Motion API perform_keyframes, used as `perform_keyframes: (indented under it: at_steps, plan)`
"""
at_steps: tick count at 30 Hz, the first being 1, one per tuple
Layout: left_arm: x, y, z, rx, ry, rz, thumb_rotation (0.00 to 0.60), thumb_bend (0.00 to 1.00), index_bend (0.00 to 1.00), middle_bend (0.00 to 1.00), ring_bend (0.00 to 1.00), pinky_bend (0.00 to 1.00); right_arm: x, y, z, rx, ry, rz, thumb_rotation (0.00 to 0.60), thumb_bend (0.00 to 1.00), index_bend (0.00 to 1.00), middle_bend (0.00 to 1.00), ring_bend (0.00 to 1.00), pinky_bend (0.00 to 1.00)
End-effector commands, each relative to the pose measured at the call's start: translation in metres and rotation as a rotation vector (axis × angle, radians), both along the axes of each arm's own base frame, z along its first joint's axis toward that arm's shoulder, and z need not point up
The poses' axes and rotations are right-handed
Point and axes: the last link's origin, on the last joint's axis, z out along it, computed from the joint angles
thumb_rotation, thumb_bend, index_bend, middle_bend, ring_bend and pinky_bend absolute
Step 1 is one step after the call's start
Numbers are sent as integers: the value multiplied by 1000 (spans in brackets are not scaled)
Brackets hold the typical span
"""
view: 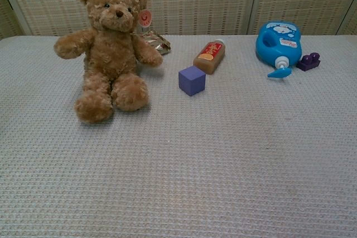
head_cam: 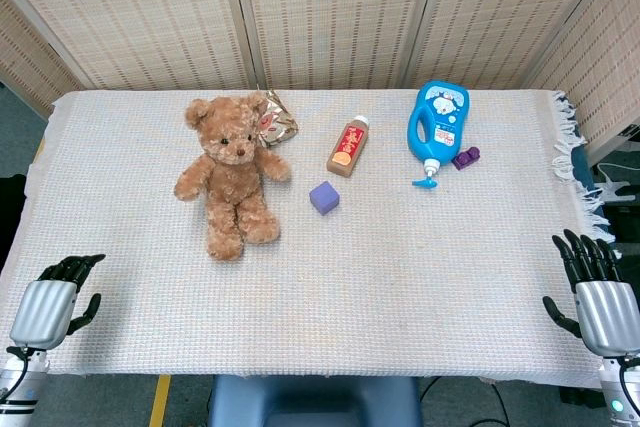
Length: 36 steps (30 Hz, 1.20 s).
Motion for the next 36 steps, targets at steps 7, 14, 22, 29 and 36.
perform_keyframes:
  at_steps: [7,14,22,29,36]
  plan:
    - [0,0,-2,-9,10,5,600,421,191,250,191,332,0,0,0,4,-1,2,600,164,0,13,0,23]
    - [-3,6,-12,5,-14,45,600,420,105,226,190,339,5,1,2,-38,-75,137,600,151,0,12,0,23]
    - [0,8,-31,-53,-37,40,600,398,0,102,111,343,4,7,4,-31,-83,133,600,133,0,11,0,23]
    - [20,41,-47,16,-86,25,600,388,0,83,101,340,4,5,9,5,-119,119,600,133,0,11,0,23]
    - [42,82,-77,59,-78,78,600,359,0,43,87,318,2,5,10,58,-132,103,600,133,0,11,0,23]
